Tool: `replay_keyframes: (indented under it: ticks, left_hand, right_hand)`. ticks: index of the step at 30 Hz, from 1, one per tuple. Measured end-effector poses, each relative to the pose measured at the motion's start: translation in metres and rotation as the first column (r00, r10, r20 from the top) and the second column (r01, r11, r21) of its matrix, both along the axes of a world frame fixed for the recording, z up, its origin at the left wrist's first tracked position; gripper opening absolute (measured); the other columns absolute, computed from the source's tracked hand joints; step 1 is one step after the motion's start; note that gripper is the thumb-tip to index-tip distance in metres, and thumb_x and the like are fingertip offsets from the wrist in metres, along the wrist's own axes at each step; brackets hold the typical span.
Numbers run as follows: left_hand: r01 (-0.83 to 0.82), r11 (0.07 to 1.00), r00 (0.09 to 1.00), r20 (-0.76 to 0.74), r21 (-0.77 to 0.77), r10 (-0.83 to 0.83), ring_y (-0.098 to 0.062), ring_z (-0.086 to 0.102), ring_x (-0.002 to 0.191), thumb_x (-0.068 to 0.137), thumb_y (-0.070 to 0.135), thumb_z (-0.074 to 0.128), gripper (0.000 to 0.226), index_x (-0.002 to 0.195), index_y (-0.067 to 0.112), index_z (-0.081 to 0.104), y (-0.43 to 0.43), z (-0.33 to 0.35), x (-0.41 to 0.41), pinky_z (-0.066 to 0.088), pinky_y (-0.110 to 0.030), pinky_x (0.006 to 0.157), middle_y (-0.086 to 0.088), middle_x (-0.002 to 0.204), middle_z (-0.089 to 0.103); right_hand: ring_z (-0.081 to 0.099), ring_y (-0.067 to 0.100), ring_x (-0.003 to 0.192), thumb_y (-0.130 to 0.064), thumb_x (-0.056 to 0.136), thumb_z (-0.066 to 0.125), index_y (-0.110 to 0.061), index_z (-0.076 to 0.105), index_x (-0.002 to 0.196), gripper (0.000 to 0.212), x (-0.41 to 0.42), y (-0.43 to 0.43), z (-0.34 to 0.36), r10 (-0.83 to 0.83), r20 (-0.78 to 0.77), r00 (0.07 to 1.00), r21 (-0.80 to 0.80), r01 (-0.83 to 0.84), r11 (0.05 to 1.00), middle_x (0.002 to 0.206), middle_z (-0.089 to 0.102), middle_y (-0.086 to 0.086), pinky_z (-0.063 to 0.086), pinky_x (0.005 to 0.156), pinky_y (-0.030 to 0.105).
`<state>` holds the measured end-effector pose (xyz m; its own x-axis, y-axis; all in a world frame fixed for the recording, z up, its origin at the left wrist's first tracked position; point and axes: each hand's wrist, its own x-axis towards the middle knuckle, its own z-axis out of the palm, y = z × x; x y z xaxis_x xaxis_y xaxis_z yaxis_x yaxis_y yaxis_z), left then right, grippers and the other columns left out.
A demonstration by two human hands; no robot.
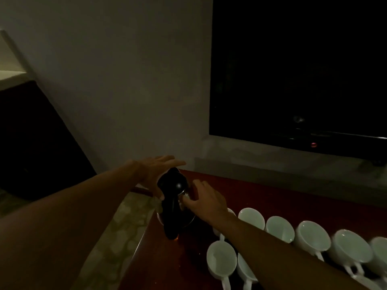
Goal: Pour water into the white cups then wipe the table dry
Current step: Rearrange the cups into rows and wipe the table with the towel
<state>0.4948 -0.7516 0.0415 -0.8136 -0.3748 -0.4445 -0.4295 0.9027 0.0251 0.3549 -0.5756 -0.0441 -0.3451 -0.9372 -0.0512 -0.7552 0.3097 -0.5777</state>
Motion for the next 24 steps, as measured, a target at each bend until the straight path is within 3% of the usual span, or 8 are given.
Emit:
replay_keyframes:
  ticks: [6,10,12,19,24]
  left_hand:
    - [0.175,0.985,0.983,0.056,-0.007,-0.174,-0.026,0.009,0.152,0.064,0.058,0.088,0.132,0.156,0.042,-0.005,-0.007,-0.001,-0.007,0.022,-0.052,0.120,0.003,0.165,0.000]
    - [0.298,0.954,0.953,0.058,-0.020,-0.296,-0.027,0.016,0.150,0.067,0.046,0.089,0.129,0.157,0.042,-0.003,-0.002,-0.005,-0.009,0.029,-0.051,0.118,0.004,0.164,0.004]
    - [0.339,0.941,0.938,0.079,-0.014,-0.337,-0.030,0.016,0.150,0.070,0.045,0.088,0.125,0.156,0.043,-0.002,-0.001,-0.008,-0.008,0.029,-0.052,0.117,0.002,0.165,0.004]
    - [0.417,0.909,0.905,0.085,0.032,-0.418,-0.032,0.024,0.145,0.070,0.044,0.089,0.117,0.157,0.037,0.010,-0.007,-0.014,-0.011,0.034,-0.055,0.113,0.000,0.159,0.015]
    - [0.461,0.886,0.886,0.039,0.036,-0.463,-0.029,0.026,0.142,0.067,0.043,0.090,0.116,0.155,0.038,0.014,-0.012,-0.025,-0.013,0.035,-0.052,0.112,0.001,0.154,0.022]
  right_hand:
    - [0.057,0.014,0.095,-0.078,0.081,0.047,-0.030,0.051,0.118,0.061,0.021,0.009,0.000,-0.216,0.034,0.976,-0.011,0.217,0.976,0.109,0.057,-0.007,0.037,0.072,0.031]
    - [0.057,0.009,0.089,-0.082,0.079,0.045,-0.033,0.052,0.108,0.058,0.046,0.011,0.004,-0.291,0.055,0.955,0.007,0.291,0.957,0.104,0.060,-0.010,0.050,0.077,0.034]
    - [0.060,0.012,0.092,-0.084,0.075,0.044,-0.033,0.052,0.108,0.061,0.059,0.011,0.006,-0.302,0.072,0.950,0.015,0.302,0.953,0.103,0.061,-0.010,0.054,0.080,0.039]
    - [0.063,0.023,0.111,-0.078,0.078,0.056,-0.030,0.039,0.135,0.077,0.088,0.006,0.006,-0.348,0.041,0.937,0.116,0.341,0.933,0.127,0.062,0.000,0.053,0.090,0.045]
    - [0.062,0.031,0.111,-0.071,0.077,0.063,-0.025,0.032,0.137,0.081,0.100,-0.002,0.005,-0.410,0.066,0.910,0.129,0.400,0.908,0.125,0.060,0.008,0.052,0.089,0.046]
